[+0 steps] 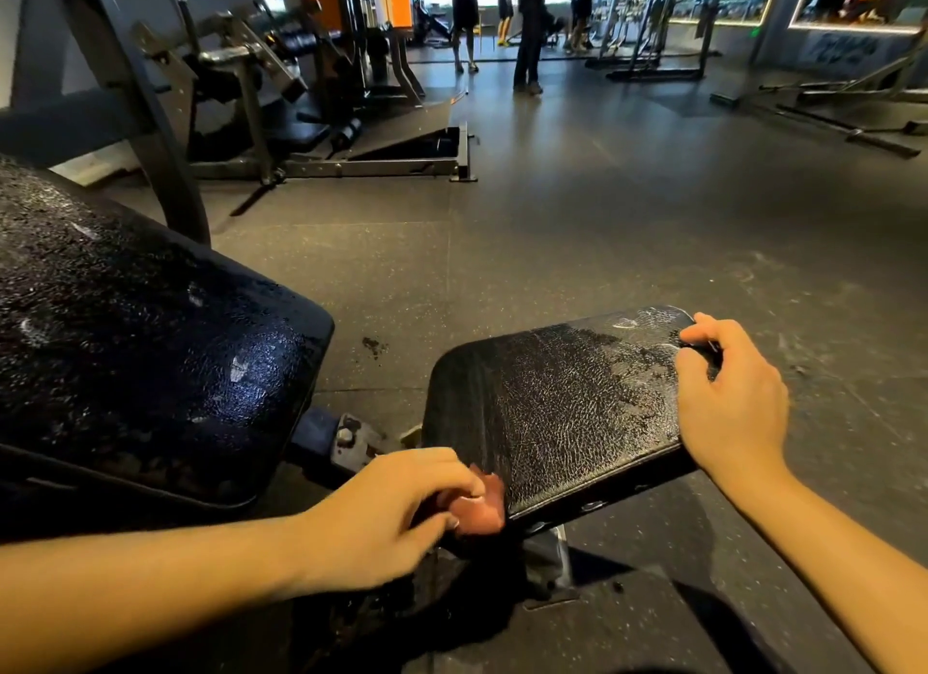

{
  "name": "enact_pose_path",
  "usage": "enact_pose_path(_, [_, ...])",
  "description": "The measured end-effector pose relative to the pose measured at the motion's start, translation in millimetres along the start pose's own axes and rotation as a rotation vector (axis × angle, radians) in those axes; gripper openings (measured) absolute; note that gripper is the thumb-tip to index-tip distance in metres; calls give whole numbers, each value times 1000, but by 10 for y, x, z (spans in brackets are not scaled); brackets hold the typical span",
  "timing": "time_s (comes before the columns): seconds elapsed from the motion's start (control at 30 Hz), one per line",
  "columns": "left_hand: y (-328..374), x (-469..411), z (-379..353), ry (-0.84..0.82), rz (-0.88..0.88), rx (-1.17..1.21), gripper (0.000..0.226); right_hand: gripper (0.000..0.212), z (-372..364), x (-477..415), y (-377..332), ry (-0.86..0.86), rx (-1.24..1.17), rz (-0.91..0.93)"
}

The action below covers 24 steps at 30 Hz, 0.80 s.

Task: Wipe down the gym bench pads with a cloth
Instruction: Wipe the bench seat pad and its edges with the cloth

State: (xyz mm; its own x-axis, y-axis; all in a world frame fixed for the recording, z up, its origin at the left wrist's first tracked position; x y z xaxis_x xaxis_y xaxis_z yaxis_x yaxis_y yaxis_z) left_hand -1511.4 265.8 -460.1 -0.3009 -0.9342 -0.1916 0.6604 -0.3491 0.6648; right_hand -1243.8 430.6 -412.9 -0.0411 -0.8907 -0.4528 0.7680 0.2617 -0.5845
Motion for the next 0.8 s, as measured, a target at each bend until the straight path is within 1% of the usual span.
enact_pose_path(0.03, [41, 45, -19, -19, -43, -50, 28, 31, 1, 1, -1, 0, -1, -3])
enact_pose_path(0.07, [36, 16, -8, -4, -73, -96, 28, 30, 2, 4, -4, -2, -3, -4])
enact_pose_path(0.13, [-85, -237, 28, 63, -53, -142, 30, 30, 10, 9, -13, -4, -9, -9])
enact_pose_path(0.2, [-360, -614, 156, 236, 82, -149, 33, 31, 17, 11, -18, -10, -13, -18])
enact_pose_path(0.27, [-648, -921, 324, 397, 283, -115, 34, 30, 22, 11, -13, -13, -15, -25])
enact_pose_path(0.3, [-734, -1002, 359, 425, 353, -90, 34, 29, 19, 15, -13, -13, -16, -24])
enact_pose_path(0.33, [-764, -1040, 356, 417, 387, -73, 33, 29, 14, 19, -14, -14, -16, -20])
enact_pose_path(0.37, [-721, -1041, 332, 395, 387, -68, 32, 29, 12, 16, -13, -13, -16, -17])
enact_pose_path(0.43, [-522, -944, 282, 356, 325, -81, 31, 29, 9, 9, -8, -15, -19, -19])
enact_pose_path(0.47, [-395, -837, 237, 346, 269, -81, 31, 30, 7, 10, -9, -19, -20, -22])
enact_pose_path(0.53, [-43, -570, 93, 295, 83, -20, 23, 30, 4, 11, -8, -21, -21, -24])
enact_pose_path(0.6, [227, -329, -108, 159, -92, -5, 19, 29, -2, 4, -4, -19, -21, -20])
enact_pose_path(0.63, [261, -276, -168, 100, -129, -27, 20, 28, -3, 0, 1, -18, -21, -18])
enact_pose_path(0.67, [230, -295, -168, 84, -150, -55, 20, 28, -6, 1, 5, -16, -20, -14])
enact_pose_path(0.7, [148, -391, -121, 112, -154, -84, 18, 27, -7, 7, 1, -13, -20, -6])
enact_pose_path(0.73, [7, -554, -39, 185, -113, -88, 16, 27, -6, 9, -5, -10, -20, 0])
enact_pose_path(0.8, [-427, -944, 232, 421, 116, -7, 18, 25, 0, 3, -2, -11, -21, 0])
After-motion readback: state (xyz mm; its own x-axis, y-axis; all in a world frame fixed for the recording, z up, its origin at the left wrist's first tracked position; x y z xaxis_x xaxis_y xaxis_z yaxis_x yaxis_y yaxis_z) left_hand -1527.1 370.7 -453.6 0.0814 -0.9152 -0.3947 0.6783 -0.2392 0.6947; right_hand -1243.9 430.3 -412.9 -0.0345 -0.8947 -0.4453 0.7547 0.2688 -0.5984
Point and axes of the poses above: each hand's wrist, its own x-axis away from the middle knuckle, its own z-axis out of the back of the hand, y = z × x, the point moved 5 cm from there along -x, towards the middle knuckle, and after that the axes turned 11 degrees about x, right-handed, at the moved point
